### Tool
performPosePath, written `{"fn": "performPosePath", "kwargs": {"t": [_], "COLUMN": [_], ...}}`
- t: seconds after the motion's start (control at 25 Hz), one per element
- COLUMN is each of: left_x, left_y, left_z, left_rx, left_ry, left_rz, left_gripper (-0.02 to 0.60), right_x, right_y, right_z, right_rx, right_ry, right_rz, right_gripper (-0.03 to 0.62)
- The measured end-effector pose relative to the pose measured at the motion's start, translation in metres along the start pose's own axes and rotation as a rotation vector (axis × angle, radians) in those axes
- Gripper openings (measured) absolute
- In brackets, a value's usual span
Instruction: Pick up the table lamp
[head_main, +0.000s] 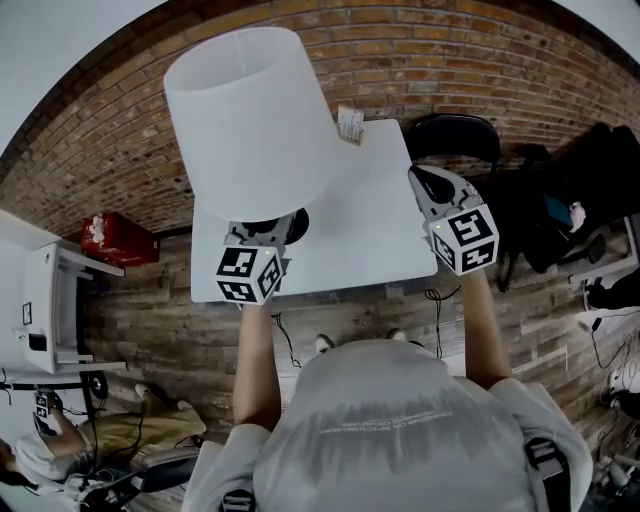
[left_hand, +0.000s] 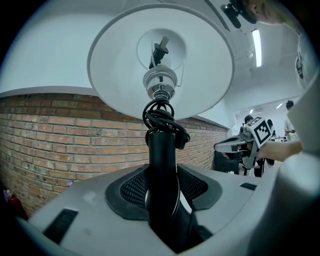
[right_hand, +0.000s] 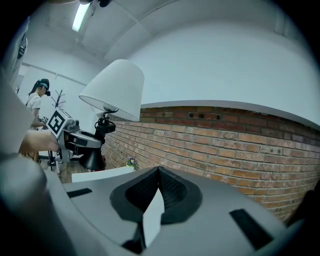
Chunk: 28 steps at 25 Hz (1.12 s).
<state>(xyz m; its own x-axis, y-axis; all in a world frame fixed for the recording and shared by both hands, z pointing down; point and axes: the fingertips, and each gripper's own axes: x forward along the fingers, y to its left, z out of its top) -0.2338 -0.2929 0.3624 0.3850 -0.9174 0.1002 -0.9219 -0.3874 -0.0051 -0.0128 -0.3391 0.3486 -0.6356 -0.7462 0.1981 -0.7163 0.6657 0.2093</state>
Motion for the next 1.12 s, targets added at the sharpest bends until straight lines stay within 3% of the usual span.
{"fn": "performPosePath", "kwargs": {"t": [1.12], "left_x": [-0.022], "left_y": [-0.009], "left_z": [0.000], "left_rx": [0.005], "left_ry": [-0.027], "left_rz": [0.000], "left_gripper": [0.175], "right_x": [-0.001], "right_y": [0.022], "right_z": [-0.006], "right_rx": [-0.046], "right_ry": [0.011], "right_rz": [0.032], "right_gripper": [0.002]}}
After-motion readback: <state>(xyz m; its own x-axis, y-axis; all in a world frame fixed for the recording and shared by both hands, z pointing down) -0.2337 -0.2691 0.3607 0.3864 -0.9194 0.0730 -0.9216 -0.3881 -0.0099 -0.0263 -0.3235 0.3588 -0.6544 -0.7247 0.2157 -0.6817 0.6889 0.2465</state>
